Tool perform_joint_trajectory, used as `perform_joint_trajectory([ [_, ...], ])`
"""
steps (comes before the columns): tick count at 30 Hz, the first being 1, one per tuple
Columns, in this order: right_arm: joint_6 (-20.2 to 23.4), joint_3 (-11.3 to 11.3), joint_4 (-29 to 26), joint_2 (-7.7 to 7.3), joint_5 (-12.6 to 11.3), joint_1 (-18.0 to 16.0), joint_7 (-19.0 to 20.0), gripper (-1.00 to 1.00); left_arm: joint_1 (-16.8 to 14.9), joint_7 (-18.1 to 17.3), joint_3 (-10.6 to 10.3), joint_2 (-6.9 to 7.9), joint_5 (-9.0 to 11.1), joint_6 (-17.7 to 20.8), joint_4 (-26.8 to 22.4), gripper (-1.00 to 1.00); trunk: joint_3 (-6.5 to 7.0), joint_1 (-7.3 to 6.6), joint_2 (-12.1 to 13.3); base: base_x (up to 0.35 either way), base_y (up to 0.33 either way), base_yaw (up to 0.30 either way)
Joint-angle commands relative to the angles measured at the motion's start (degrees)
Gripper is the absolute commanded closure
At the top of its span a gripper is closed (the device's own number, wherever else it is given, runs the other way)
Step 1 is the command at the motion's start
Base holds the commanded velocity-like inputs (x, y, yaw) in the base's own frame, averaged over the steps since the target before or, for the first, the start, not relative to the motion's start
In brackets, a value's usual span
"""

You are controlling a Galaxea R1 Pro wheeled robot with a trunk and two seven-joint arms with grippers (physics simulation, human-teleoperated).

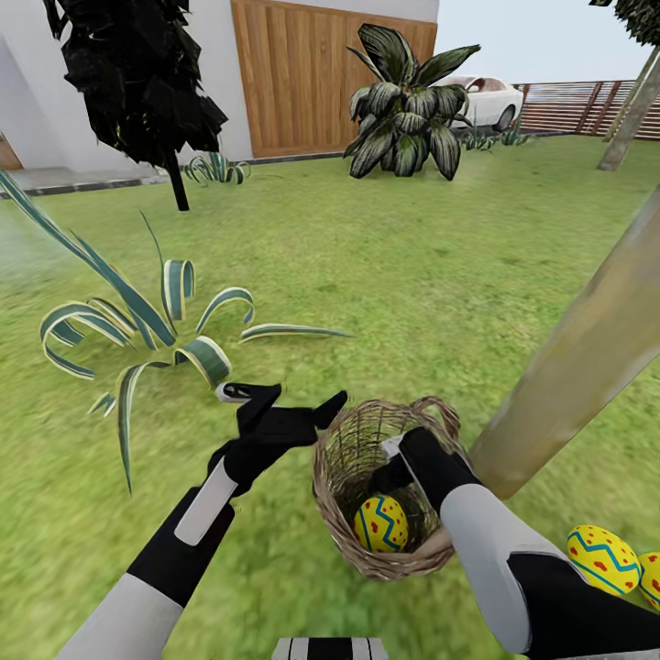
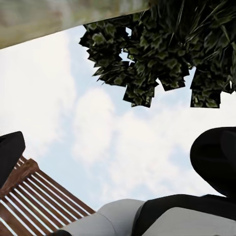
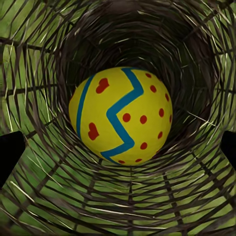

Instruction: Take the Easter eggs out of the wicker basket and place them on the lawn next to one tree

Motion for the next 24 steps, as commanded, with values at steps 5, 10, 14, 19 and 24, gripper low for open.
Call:
perform_joint_trajectory([
  [5,-0.16,-0.29,0.0,0.3,0.23,-0.12,0.37,-1.0,0.02,-0.5,1.53,1.24,0.57,-1.1,-0.54,-1.0,-0.05,-0.01,-0.02,0.0,0.0,0.0],
  [10,0.22,-0.28,0.01,0.3,0.17,-0.15,0.3,-1.0,0.02,-0.56,1.72,2.32,0.88,-2.69,-0.79,-1.0,-0.05,-0.01,-0.02,0.0,0.0,0.0],
  [14,0.65,-0.27,0.45,0.32,-0.01,-1.16,-0.31,-1.0,0.1,-0.44,1.74,2.86,0.93,-3.97,-1.06,-1.0,-0.05,-0.01,-0.02,0.0,0.0,0.0],
  [19,2.13,-0.46,2.05,0.52,-1.22,-2.76,-1.91,-1.0,0.11,-0.39,1.67,2.53,0.91,-5.59,-1.06,-1.0,-1.15,0.12,-0.08,0.0,0.0,0.0],
  [24,4.21,-0.54,13.27,0.67,-14.83,-8.45,-20.64,-1.0,0.1,-0.31,1.58,2.47,0.91,-6.42,-1.04,-1.0,-2.26,0.25,-0.15,0.0,0.0,0.0],
])
